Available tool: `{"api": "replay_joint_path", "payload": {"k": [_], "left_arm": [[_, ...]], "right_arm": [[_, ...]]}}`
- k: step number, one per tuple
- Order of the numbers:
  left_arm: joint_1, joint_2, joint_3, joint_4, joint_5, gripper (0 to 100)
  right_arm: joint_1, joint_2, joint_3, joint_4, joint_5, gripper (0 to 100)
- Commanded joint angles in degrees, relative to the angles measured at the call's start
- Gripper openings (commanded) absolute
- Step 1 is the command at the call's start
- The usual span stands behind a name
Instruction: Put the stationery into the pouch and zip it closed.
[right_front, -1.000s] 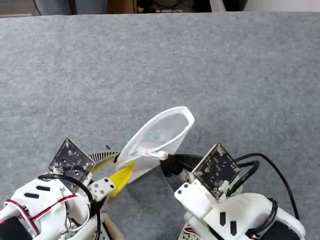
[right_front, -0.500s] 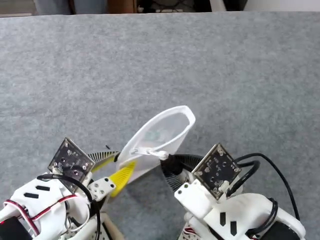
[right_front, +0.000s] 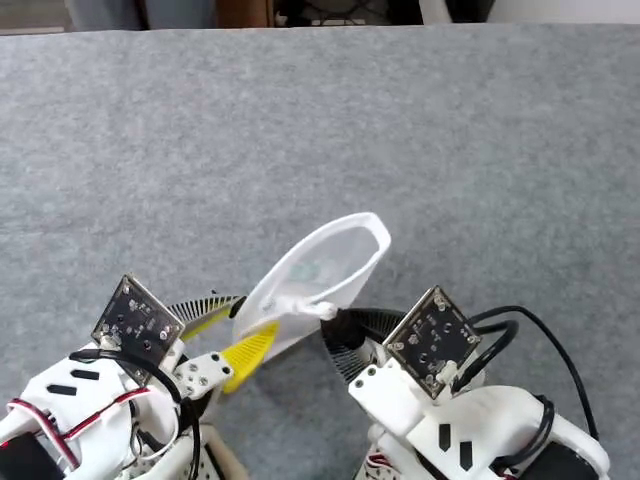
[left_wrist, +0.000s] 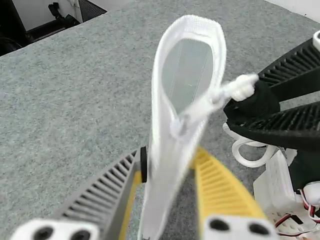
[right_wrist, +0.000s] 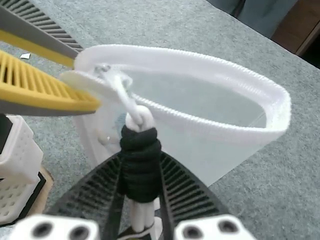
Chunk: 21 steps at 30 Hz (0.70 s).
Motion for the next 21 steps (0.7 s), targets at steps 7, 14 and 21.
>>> {"api": "replay_joint_path", "payload": {"k": [7, 14, 21], "left_arm": [[0.40, 0.62, -0.04, -1.76, 3.43, 27], [0.40, 0.62, 0.48, -3.25, 3.43, 21], [0.40, 0.62, 3.65, -4.75, 3.43, 20]], "right_arm": [[0.79, 0.48, 0.13, -1.05, -0.35, 1.2], [0.79, 0.48, 0.13, -1.05, -0.35, 1.2], [2.02, 0.40, 0.04, -1.05, -0.35, 1.2]]}}
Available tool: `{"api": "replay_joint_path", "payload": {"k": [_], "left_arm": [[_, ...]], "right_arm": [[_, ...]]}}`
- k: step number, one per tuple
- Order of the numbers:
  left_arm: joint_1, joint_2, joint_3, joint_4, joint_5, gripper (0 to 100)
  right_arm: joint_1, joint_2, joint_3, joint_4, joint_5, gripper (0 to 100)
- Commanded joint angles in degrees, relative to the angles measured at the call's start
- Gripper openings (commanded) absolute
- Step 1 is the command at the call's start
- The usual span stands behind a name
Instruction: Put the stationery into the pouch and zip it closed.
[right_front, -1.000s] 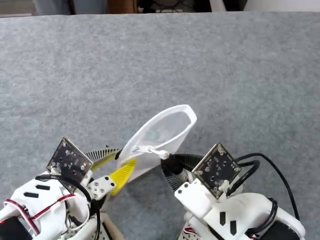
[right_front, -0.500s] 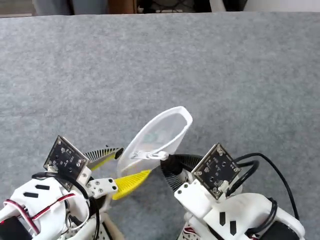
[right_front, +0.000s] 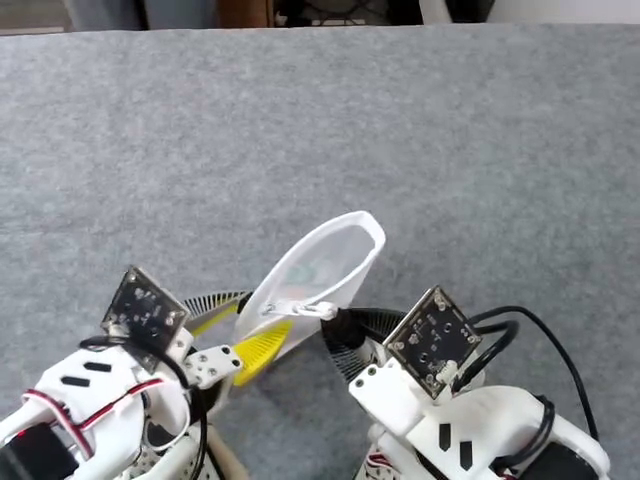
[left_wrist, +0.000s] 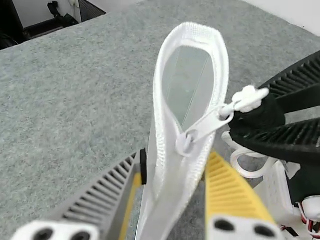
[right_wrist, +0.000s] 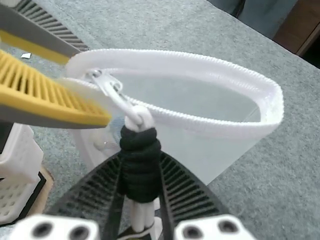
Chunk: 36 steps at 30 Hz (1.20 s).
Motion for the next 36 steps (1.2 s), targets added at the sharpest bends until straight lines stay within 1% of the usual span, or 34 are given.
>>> {"api": "replay_joint_path", "payload": {"k": [1, 13, 14, 18, 20, 31, 36], "left_arm": [[0.48, 0.62, 0.31, -1.49, 0.62, 20], [0.40, 0.62, 0.48, -2.99, 0.62, 19], [0.40, 0.62, 0.48, -2.99, 0.62, 18], [0.40, 0.53, 0.22, -2.99, 0.62, 6], [0.40, 0.53, 0.13, -2.99, 0.62, 3], [0.04, 0.18, -0.04, -2.46, 0.88, 3], [0.13, 0.09, -0.04, 0.44, 0.79, 3]], "right_arm": [[1.49, 0.31, 0.04, -1.05, -0.35, 1.2], [1.41, 0.31, 0.04, -1.05, -0.35, 1.2], [1.41, 0.31, 0.04, -1.05, -0.35, 1.2], [1.41, 0.40, 0.04, -1.05, -0.35, 1.2], [1.41, 0.40, 0.04, -1.05, -0.35, 1.2], [1.41, 0.22, 0.04, -1.05, -0.35, 1.2], [1.67, 0.04, -0.13, -3.08, 0.00, 1.2]]}}
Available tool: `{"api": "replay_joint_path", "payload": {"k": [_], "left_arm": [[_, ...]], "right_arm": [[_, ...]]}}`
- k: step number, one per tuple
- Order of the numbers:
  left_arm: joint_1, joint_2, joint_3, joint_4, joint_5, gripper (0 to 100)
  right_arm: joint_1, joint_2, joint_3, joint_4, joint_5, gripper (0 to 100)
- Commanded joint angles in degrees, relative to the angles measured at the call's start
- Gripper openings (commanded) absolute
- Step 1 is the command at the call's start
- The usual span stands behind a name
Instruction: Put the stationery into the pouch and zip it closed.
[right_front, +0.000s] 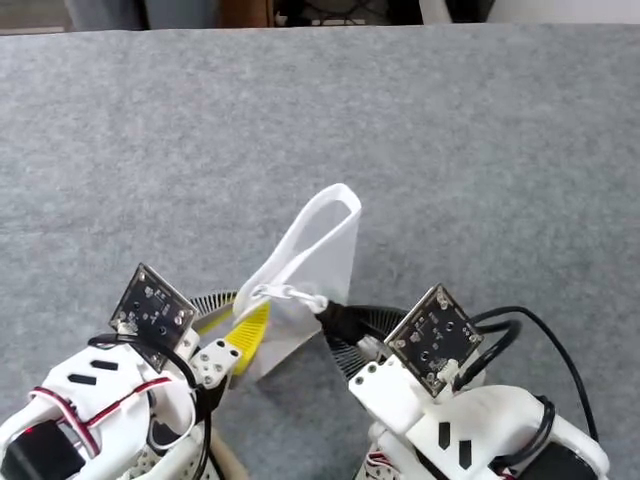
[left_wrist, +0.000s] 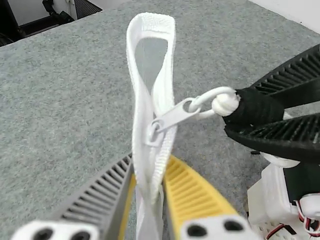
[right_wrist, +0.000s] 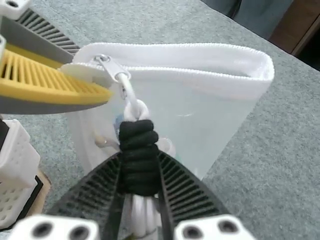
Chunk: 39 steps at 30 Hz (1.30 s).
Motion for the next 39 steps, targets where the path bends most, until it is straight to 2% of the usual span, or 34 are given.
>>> {"api": "replay_joint_path", "payload": {"k": [1, 8, 13, 19, 25, 32, 36, 39], "left_arm": [[-0.22, 0.00, -0.84, 1.41, 0.62, 3], [0.04, 0.00, -3.12, 5.71, 0.53, 3], [0.13, 0.00, -5.41, 8.70, 0.53, 3], [0.22, 0.00, -8.31, 13.63, 0.53, 3], [0.22, 0.00, -12.26, 18.90, 0.53, 3], [-0.31, 0.09, -12.62, 19.16, 0.62, 3], [-0.31, 0.00, -13.67, 19.43, 0.53, 3], [-0.31, 0.09, -13.85, 19.43, 0.53, 3]], "right_arm": [[1.93, 0.04, -0.13, -3.25, 0.09, 1.2], [15.12, -0.04, 0.22, -20.48, 2.37, 1.2], [18.02, 0.31, 0.40, -28.04, 9.41, 1.2], [25.05, -0.13, 5.76, -29.63, 15.03, 1.2], [30.86, -0.13, 8.92, -29.63, 15.47, 1.2], [30.07, -1.19, 10.24, -25.14, 15.47, 1.2], [36.66, -1.89, 13.05, -24.62, 15.65, 1.2], [40.44, -2.15, 15.25, -27.78, 19.08, 1.2]]}}
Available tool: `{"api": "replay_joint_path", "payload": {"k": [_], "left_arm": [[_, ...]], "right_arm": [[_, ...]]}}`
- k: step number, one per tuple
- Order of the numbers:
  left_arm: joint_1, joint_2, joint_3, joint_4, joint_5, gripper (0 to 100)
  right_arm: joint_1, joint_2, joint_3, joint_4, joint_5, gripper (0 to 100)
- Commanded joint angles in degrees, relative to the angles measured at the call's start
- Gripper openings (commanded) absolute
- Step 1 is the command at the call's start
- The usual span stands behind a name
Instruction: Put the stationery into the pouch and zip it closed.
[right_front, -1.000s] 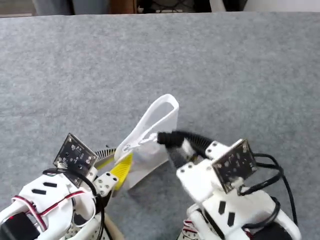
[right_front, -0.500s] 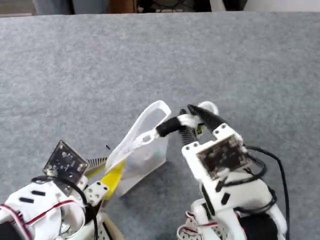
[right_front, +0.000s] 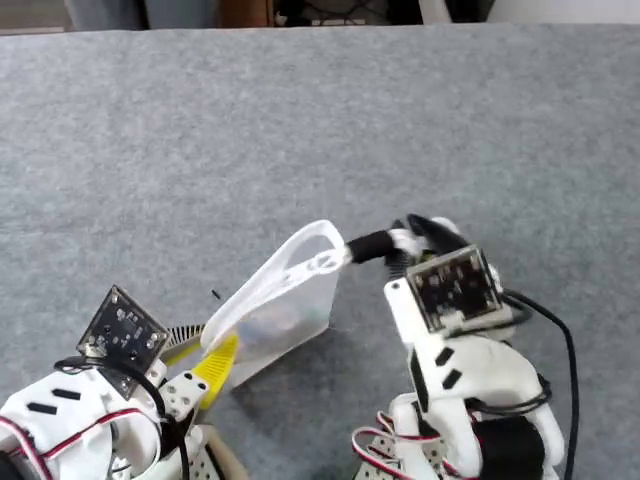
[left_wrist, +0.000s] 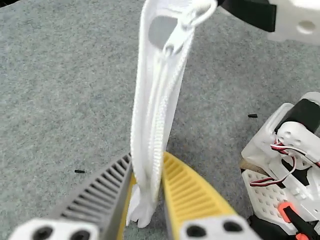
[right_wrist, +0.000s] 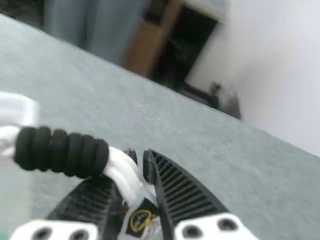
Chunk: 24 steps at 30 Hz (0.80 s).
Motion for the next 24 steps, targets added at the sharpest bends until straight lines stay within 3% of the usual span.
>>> {"api": "replay_joint_path", "payload": {"k": [1, 13, 24], "left_arm": [[-0.40, 0.00, -2.42, 1.41, 0.70, 3], [-0.40, -0.09, -2.42, 1.41, 0.70, 3], [-0.40, -0.09, -1.98, 1.23, 0.70, 3]], "right_arm": [[5.98, -0.57, 1.63, -4.40, 3.78, 1.2], [20.22, -3.74, 3.65, -24.00, 4.92, 1.2], [32.88, -4.09, 7.52, -25.41, 4.66, 1.2]]}}
